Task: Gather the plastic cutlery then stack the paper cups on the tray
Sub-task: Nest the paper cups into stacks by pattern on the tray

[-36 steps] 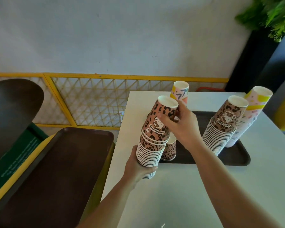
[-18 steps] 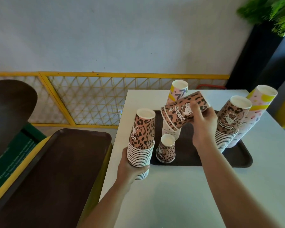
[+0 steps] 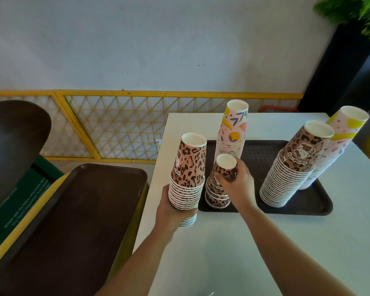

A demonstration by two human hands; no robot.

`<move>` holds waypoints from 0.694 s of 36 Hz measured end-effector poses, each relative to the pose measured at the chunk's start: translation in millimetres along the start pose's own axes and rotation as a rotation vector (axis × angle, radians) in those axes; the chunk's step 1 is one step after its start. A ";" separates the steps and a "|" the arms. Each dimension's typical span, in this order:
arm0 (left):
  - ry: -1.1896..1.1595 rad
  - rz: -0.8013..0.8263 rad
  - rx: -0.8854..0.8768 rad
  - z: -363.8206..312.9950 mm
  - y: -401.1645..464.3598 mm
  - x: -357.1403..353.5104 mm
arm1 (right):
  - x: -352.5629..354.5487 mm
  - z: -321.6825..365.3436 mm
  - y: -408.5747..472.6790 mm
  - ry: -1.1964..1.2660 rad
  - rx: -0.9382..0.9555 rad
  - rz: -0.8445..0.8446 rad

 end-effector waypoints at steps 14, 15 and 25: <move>0.137 0.014 -0.059 -5.9 -0.3 -9.3 | 8.6 80.7 -6.7 0.197 0.207 0.230; 0.136 0.017 -0.059 -5.6 -0.2 -10.0 | 8.2 81.8 -6.9 0.207 0.199 0.234; 0.150 0.017 -0.087 -3.0 2.6 -11.6 | 16.6 82.0 -4.3 0.198 0.186 0.127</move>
Point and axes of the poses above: each hand's wrist, its own y-axis towards the middle knuckle, its own x-axis out of the back of the hand, z = x × y, the point moved 3 cm from there along y, towards the middle knuckle, and after that the axes turned 6 degrees about z, right-handed, at the moved point
